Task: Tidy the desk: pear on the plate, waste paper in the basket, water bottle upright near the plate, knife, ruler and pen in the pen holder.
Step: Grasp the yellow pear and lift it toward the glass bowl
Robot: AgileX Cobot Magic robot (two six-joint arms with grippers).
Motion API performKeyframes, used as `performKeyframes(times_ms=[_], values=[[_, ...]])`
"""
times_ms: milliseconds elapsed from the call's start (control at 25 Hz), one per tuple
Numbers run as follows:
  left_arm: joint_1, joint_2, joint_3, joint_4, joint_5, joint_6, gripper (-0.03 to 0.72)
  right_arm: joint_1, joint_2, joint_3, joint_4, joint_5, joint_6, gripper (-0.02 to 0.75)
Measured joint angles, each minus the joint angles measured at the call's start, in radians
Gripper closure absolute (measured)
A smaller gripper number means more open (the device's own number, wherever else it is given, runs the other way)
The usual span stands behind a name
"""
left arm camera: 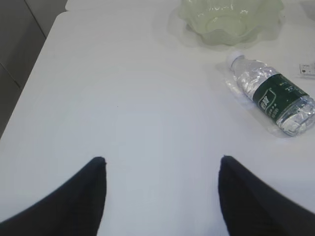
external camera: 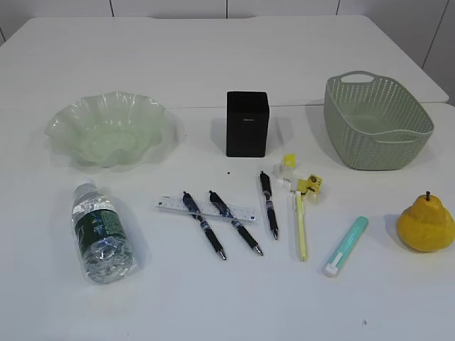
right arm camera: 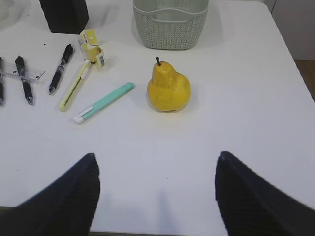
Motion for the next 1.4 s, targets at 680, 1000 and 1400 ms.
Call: performKeyframes(times_ms=[680, 1000, 1400], values=[[0.000, 0.041, -0.024, 0.006, -0.096, 0.000, 0.232, 0.000, 0.316, -0.031, 0.007, -0.294, 0.044, 0.257], [0.000, 0.303, -0.032, 0.001, -0.199, 0.000, 0.232, 0.000, 0.690, -0.072, 0.015, -0.417, 0.044, 0.258], [0.000, 0.707, -0.032, -0.088, -0.306, 0.000, 0.233, 0.000, 1.147, -0.314, 0.026, -0.379, 0.098, 0.258]])
